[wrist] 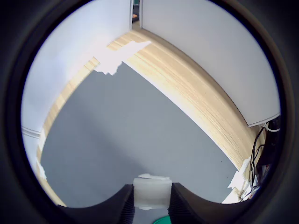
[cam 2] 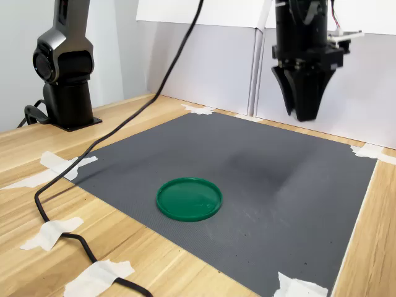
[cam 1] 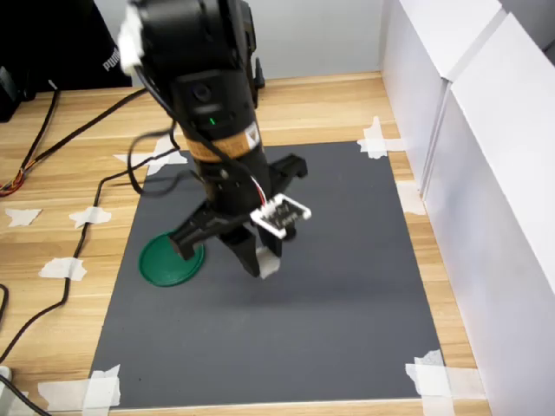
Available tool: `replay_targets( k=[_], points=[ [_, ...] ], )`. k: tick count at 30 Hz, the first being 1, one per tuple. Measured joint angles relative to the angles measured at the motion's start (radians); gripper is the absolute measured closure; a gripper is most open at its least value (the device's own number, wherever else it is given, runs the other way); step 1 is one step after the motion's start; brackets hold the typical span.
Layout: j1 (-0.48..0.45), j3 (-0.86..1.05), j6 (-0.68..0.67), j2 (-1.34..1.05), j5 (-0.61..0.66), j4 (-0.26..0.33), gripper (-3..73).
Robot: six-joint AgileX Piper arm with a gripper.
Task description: Grasp a white terminal and put it on the green lid.
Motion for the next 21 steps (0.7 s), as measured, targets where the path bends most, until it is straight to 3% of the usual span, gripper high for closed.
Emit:
replay_targets(
  k=[4,13,21],
  points=[
    [-0.084,0.0,-0.025,-0.062,0.032,0.064,42.6],
    [-0.221,0.048,-0.085,-0.139,0.062,0.054,42.6],
    [-0.301,0.274,-0.185,-0.188,-0.069,0.041,42.6]
  ],
)
